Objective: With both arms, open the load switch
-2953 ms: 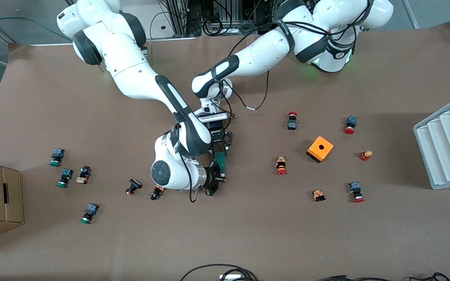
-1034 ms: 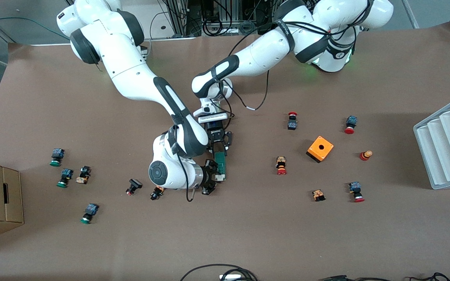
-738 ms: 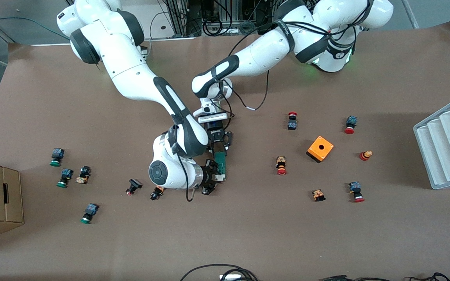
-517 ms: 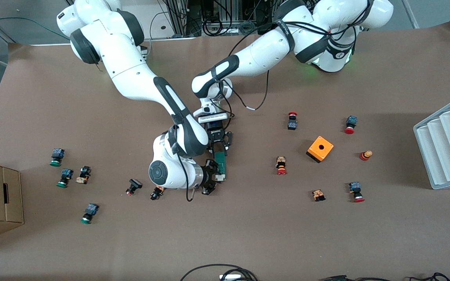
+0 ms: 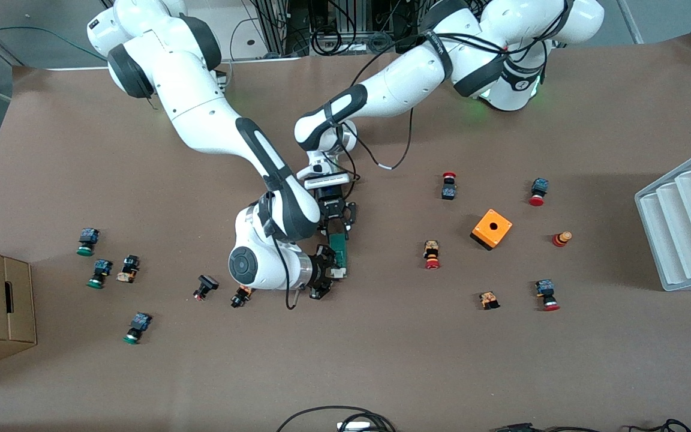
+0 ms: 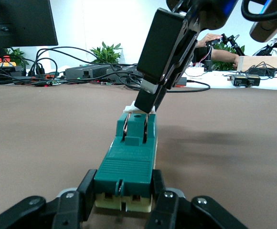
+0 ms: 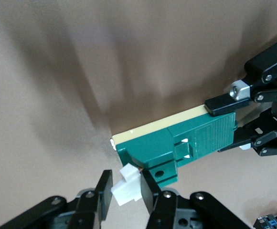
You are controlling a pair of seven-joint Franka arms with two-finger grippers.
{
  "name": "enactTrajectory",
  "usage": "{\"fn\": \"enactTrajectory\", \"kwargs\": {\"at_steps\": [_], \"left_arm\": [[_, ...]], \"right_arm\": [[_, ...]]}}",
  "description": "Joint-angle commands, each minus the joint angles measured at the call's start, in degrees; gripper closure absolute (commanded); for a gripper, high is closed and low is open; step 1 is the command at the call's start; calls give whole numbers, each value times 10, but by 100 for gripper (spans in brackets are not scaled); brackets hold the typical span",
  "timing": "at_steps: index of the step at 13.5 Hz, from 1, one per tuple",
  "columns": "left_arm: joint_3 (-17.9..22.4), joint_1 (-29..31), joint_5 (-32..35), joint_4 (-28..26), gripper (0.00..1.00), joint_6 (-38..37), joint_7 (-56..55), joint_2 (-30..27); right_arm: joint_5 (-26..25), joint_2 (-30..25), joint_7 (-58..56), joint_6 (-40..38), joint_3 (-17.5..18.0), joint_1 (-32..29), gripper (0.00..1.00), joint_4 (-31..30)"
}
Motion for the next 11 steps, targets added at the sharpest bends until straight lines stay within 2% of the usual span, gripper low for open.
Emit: {"fn": "enactTrajectory", "kwargs": {"at_steps": [1, 4, 7, 11], "left_arm": [[-4, 1, -2, 4, 50, -1, 3, 7], [-4, 1, -2, 4, 50, -1, 3, 7], [-4, 1, -1, 4, 49, -1, 3, 7], [-4, 1, 0, 4, 45, 0, 3, 7]], "right_arm": [[10, -7, 21, 15, 16, 7, 73, -10], [10, -4, 23, 20, 20, 7, 73, -2], [9, -5, 20, 20, 20, 6, 62, -2], [9, -5, 16, 20, 19, 1, 62, -2]]}}
